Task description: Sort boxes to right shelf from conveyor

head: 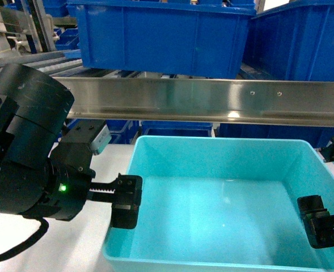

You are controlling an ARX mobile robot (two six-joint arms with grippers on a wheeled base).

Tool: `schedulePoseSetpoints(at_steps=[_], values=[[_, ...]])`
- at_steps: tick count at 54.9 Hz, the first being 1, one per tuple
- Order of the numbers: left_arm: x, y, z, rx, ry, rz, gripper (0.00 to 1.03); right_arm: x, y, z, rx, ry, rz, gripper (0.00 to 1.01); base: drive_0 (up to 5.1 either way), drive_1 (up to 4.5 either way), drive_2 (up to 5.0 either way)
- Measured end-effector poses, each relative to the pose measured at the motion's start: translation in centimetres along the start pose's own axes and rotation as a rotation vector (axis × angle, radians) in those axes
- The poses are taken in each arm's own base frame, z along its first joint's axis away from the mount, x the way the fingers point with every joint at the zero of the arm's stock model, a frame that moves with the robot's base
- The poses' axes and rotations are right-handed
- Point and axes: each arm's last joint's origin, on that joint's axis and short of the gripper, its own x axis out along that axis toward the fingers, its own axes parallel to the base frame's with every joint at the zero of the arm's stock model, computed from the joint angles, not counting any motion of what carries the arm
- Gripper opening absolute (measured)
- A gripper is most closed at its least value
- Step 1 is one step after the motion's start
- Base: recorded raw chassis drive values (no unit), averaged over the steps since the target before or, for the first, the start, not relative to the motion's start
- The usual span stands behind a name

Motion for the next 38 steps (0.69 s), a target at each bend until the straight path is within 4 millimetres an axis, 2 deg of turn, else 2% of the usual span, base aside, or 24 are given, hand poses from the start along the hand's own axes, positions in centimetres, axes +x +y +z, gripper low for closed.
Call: schedulePoseSetpoints(at_steps=[11,17,23,28,33,38], values=[[0.7,-0.8,-0.8,-0.015,0.036,0.0,0.98,0.4,0.0,0.0,-0.004,-0.018,-0.005,0.98,0.0,0.0,0.0],[0.8,-0.9,-0.9,-0.021,0.04,0.004,0.84,0.6,0.0,0.1,-0.007,-0.021,-0.009,0.95,0.0,0.0,0.0],[1.1,-0.8,-1.2,-0.031,0.051,0.018,0.6,0.8,0.0,0.2,-0.011,-0.025,-0.013,0.71,0.0,0.0,0.0],[1.2,-0.9,-1.2,-0.049,0.048,0.006,0.5,0.8,0.0,0.2,-0.017,-0.027,-0.014,0.6,0.0,0.0,0.0],[1.2,-1.4,-1.2,-0.056,0.046,-0.009,0.3,0.8,0.0,0.2,-0.022,-0.028,-0.013,0.4,0.0,0.0,0.0],[1.2,-1.7,-1.2,-0.061,0.045,-0.02,0.16,0.9,0.0,0.2,-0.023,-0.029,-0.013,0.25,0.0,0.0,0.0]])
